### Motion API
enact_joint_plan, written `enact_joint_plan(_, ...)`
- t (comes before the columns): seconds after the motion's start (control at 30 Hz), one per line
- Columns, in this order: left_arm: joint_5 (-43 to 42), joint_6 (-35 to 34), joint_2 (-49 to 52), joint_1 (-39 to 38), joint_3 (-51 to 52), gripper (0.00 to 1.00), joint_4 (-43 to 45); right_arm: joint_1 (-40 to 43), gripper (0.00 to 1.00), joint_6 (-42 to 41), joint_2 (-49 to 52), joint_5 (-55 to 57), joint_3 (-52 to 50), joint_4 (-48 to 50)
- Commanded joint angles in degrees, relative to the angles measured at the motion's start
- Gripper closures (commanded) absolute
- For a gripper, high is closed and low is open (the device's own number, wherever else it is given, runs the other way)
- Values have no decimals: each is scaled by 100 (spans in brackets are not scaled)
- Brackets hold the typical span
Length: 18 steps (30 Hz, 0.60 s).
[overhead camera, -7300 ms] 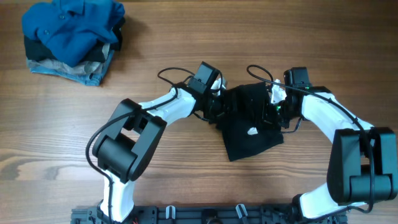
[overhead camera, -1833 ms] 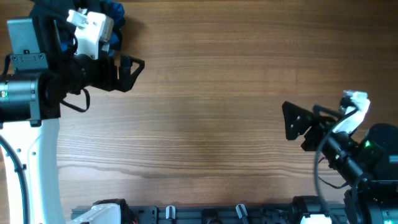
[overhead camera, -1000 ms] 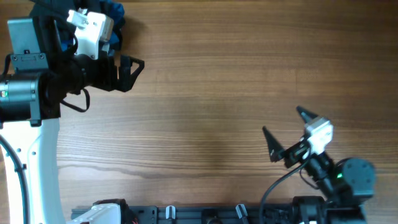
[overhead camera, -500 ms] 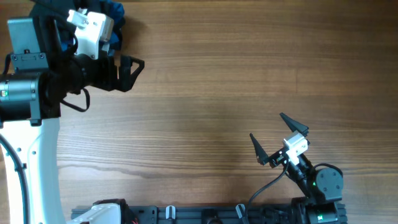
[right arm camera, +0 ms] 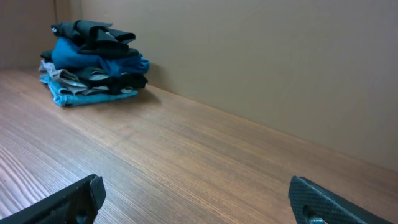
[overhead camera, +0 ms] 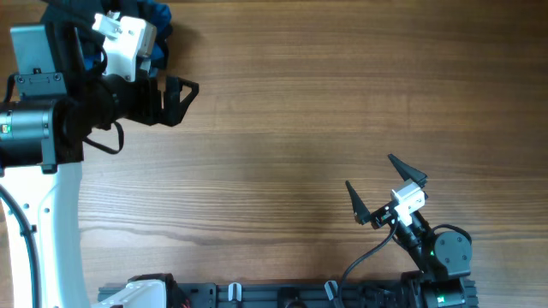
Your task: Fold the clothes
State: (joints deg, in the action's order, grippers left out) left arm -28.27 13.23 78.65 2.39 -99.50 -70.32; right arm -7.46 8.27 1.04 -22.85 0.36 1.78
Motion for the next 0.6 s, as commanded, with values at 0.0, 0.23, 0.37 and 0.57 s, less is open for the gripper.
enact_joint_plan(0.0, 33, 116, -22, -26, 4, 0, 20, -35, 0, 74, -76, 81, -7, 15)
enact_joint_plan(0.23, 33, 116, -22, -26, 7, 0, 20, -35, 0, 76, -76, 81, -7, 15)
enact_joint_plan(0.37, 33, 116, -22, -26, 7, 0, 20, -35, 0, 76, -76, 81, -7, 15)
enact_joint_plan(0.57, 129, 155, -74, -44, 17, 0, -205, -35, 0, 76, -76, 79, -7, 15)
